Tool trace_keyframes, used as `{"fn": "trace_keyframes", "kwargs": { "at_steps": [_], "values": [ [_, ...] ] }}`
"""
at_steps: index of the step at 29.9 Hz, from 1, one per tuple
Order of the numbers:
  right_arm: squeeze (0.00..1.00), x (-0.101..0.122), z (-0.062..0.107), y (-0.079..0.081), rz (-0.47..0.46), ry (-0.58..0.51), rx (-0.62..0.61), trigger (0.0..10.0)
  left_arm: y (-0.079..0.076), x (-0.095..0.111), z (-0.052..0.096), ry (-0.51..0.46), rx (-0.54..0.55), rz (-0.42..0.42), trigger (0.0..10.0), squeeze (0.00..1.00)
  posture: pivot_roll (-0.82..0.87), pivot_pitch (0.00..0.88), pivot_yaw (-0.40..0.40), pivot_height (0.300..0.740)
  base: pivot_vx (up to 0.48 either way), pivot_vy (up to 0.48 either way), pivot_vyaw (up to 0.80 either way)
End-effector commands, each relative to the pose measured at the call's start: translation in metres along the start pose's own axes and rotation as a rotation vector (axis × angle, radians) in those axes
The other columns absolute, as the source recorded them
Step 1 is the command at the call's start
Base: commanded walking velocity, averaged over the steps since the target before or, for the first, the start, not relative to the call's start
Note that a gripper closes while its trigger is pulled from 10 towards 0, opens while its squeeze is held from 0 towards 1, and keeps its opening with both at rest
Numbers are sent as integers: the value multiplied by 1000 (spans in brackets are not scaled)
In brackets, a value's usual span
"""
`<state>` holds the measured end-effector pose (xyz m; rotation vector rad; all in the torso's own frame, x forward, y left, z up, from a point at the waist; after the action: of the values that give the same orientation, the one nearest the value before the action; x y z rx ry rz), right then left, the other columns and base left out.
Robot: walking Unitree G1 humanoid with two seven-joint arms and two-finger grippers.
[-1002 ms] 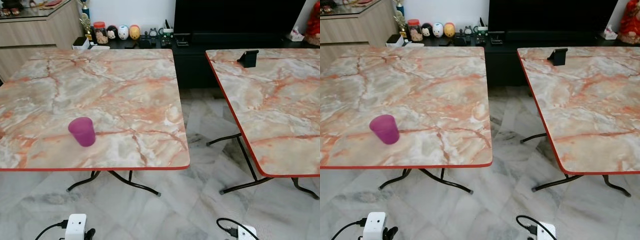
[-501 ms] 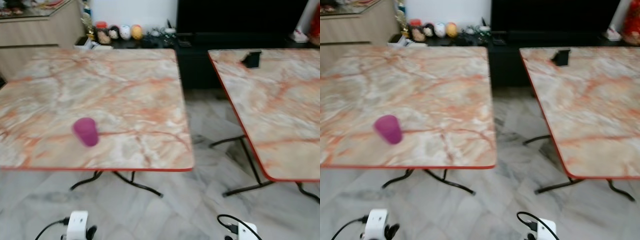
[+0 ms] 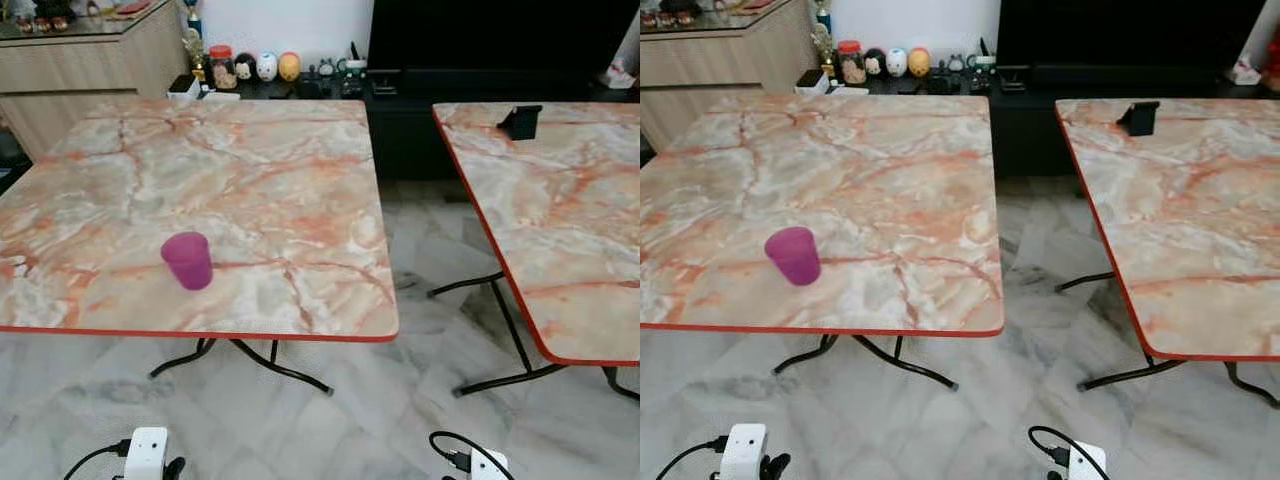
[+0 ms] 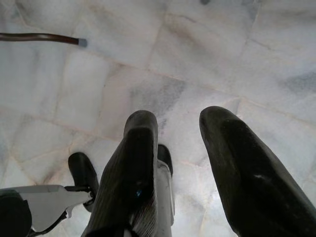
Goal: Setting the table
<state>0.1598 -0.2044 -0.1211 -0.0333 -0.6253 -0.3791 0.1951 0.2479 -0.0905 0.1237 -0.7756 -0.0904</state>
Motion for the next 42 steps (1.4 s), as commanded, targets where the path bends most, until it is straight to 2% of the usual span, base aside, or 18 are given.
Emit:
{"fn": "trace_keyframes", "kwargs": {
  "at_steps": [1,21,26,30,42],
  "values": [
    [0,0,0,4,-13,0,8,10000,2,-7,2,32,4,2,10000,0,79,0,11,724,0,480,0],
    [0,6,-2,15,-20,-16,28,10000,2,-9,1,53,11,-2,10000,0,88,0,9,724,0,105,0],
    [0,7,-3,15,-17,-16,31,10000,0,-8,0,58,7,18,10000,0,88,0,4,724,0,96,0],
    [0,8,-3,15,-10,-17,33,10000,-3,-7,0,55,-4,-4,10000,0,80,0,7,724,0,437,0],
    [0,8,-3,20,11,-19,46,10000,-6,-9,0,66,-11,-18,10000,0,74,0,10,724,0,0,0]
  ]
}}
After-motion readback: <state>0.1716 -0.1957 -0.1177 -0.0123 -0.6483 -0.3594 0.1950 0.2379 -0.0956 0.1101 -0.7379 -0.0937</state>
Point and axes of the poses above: a point about 5 cm out from each wrist's last joint towards the gripper, its own z axis pointing back from the gripper into the wrist, its own x axis along the axis of the wrist's last joint, y = z × x, the point moved 3 cm from there along -z, pointing out of the wrist towards the gripper, and after that the axes turned 6 degrees about -z, right-handed, at the moved point
